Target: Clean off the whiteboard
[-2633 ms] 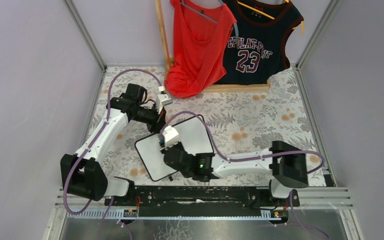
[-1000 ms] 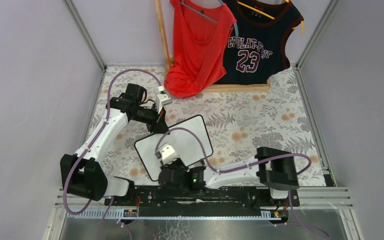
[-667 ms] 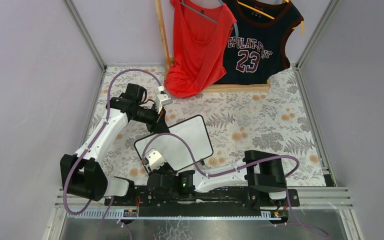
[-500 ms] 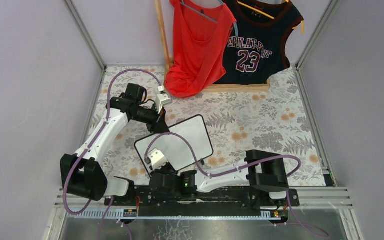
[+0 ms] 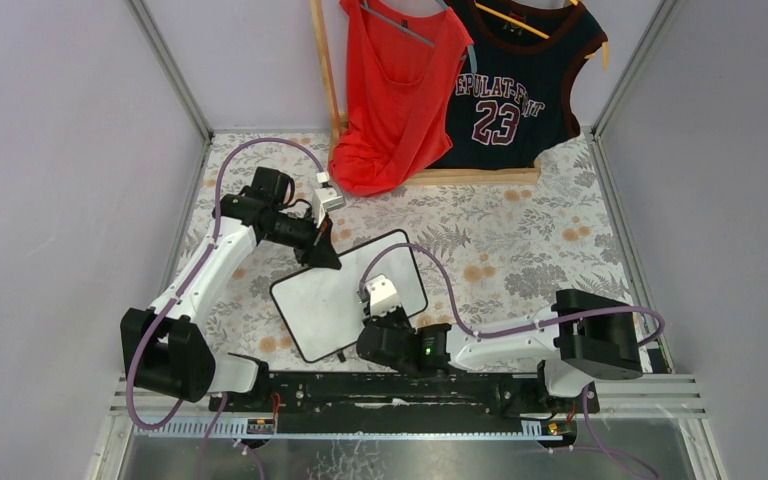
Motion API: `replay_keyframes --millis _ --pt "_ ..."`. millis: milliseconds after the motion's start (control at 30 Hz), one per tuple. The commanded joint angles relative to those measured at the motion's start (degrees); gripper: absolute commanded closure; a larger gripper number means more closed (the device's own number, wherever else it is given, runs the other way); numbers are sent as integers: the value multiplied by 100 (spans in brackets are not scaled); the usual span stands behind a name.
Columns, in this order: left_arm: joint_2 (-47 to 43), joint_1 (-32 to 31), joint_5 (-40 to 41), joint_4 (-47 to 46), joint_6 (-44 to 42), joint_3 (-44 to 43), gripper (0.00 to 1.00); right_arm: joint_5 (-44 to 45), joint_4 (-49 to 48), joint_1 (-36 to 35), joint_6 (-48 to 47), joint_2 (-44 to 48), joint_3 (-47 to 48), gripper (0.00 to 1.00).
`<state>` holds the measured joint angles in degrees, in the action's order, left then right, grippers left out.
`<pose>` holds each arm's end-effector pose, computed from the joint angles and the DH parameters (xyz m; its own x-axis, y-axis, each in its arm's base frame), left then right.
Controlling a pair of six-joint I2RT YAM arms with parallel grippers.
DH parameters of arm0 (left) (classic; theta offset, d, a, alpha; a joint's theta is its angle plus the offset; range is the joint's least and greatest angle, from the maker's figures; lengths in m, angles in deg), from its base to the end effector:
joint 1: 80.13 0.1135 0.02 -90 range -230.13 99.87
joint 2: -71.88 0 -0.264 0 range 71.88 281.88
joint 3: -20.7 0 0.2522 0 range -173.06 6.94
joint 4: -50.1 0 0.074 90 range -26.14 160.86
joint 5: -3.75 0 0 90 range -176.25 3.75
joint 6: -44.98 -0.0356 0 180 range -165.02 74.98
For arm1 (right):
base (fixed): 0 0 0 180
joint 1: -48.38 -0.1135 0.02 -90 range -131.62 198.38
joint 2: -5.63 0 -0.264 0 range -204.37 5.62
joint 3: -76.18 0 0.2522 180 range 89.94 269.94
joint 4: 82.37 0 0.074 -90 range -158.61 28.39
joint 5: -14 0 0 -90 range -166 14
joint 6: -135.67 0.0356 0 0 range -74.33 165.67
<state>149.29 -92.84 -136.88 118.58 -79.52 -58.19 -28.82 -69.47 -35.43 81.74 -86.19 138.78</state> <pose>0.2401 -0.0824 0.2888 -0.4941 0.4797 -0.7251 0.8665 0.3405 -0.3651 0.0606 0.3166 0.1884 -0.4218 -0.1773 -0.8892 -0.4562 0.8890 0.0391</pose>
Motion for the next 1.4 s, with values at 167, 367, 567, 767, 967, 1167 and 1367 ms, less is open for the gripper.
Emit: replay_keyframes --millis 167,367,567,767,967,1167,1367 --pt "219 -236 751 857 -365 421 100 673 165 83 -402 761 325 100" --pt "237 -233 745 844 -369 445 100 173 929 634 -681 2153 364 100" --pt "216 -237 704 705 -290 501 100 -784 3092 2571 -614 3386 722 99" --pt "227 -241 676 567 -213 521 100 -2225 3989 4785 -1258 3370 853 98" --pt "165 -241 765 464 -167 565 100 -3484 3482 6094 -1724 2627 536 98" --pt "58 -241 775 362 -79 622 100 -4085 2871 6697 -1763 1840 496 97" --pt "55 -241 745 316 -5 531 100 -4577 2608 6786 -1855 1096 640 94"
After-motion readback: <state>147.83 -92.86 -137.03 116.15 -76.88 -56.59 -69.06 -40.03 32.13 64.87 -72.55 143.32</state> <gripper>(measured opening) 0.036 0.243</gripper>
